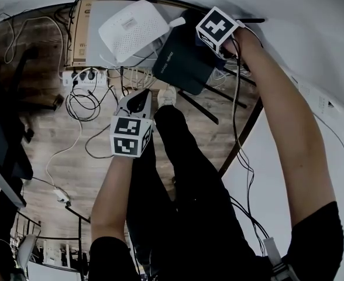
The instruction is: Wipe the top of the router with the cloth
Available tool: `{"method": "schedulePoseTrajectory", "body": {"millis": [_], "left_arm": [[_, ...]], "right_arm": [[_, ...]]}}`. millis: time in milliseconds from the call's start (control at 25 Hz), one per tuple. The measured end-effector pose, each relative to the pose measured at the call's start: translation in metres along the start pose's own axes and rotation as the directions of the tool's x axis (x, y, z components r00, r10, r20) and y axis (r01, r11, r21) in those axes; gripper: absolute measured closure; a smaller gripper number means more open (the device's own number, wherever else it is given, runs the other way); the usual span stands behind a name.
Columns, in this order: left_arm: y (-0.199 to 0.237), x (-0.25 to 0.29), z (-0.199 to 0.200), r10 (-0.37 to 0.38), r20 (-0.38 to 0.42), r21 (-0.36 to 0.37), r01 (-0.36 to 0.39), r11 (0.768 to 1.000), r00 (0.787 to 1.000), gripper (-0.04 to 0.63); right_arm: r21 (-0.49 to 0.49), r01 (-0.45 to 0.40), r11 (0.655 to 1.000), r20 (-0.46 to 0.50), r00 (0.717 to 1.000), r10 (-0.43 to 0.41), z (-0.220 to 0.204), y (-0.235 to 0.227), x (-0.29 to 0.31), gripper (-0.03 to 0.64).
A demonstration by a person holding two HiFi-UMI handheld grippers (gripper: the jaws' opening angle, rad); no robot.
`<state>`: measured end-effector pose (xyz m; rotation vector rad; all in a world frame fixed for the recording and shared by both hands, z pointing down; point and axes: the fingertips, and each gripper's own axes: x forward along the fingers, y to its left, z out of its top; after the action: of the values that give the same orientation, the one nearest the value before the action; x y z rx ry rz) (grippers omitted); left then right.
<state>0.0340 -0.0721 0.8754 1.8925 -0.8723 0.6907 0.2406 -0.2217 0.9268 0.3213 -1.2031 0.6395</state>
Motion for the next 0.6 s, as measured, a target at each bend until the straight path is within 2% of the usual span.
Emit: {"method": "schedulePoseTrajectory", "body": {"millis": [280, 480, 600], "left_arm": [[0.000, 0.000, 0.002, -0.012, 0.000, 0.001, 0.012, 1.000, 1.000, 0.598], [-0.001, -0.003, 0.004, -0.017, 0.003, 0.005, 0.017, 1.000, 1.000, 0.598], [-0.004, -0.005, 0.004, -0.024, 0.009, 0.011, 0.024, 1.000, 1.000, 0.598]], "right_arm": [[-0.009, 0.087, 0.996, -0.016, 0.996, -0.087, 0.005, -0.020, -0.002, 0.601], [-0.130, 0.128, 0.983, -0.071, 0.988, -0.138, 0.004, -0.018, -0.002, 0.603], [-0.163, 0.108, 0.981, -0.104, 0.987, -0.126, 0.004, -0.016, 0.001, 0.603]]}}
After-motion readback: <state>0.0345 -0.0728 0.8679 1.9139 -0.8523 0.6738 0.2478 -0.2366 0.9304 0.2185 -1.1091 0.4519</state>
